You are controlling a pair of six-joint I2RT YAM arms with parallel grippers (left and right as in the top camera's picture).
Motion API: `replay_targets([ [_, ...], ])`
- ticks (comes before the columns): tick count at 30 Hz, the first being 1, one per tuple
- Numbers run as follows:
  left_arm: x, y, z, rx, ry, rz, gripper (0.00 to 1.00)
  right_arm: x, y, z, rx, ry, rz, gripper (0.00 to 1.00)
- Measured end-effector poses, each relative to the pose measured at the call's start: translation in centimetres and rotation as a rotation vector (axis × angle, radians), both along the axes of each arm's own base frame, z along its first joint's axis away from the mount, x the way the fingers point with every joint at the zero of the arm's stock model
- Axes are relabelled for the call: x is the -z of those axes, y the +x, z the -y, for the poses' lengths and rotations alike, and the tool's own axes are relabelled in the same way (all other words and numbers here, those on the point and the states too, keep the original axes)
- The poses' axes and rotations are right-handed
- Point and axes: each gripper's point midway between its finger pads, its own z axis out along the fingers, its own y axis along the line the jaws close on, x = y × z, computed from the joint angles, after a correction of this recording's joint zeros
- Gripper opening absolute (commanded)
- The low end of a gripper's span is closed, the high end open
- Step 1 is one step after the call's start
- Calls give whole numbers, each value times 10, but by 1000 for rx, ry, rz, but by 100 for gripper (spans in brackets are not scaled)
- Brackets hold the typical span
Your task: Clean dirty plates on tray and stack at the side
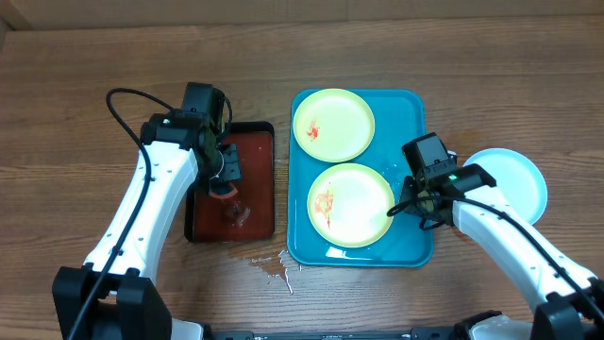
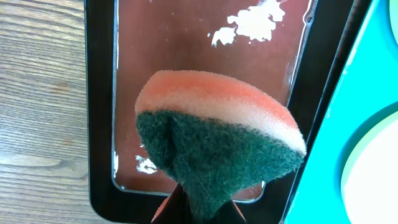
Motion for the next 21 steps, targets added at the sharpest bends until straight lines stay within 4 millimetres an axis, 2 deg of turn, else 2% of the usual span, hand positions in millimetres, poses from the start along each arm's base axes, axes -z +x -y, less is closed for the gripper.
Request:
replay_targets([
  [4,0,0,0,0,0,-1,4,10,11,-22,-119,80,2,27],
  [7,0,-1,0,1,0,-5,4,25,10,-35,-204,127,-43,27],
  [9,0,-1,0,4,0,-6,4,30,10,-37,-217,132,-55,27],
  [15,-1,-8,0,26,1,-32,4,50,10,-45,-257,160,-98,6],
  [18,-9,-3,4,31,-18,-14,4,49,11,-51,-266,189,-97,4],
  [21,-23,10,22,62,-78,42,4,49,9,-55,-275,215,-102,4],
])
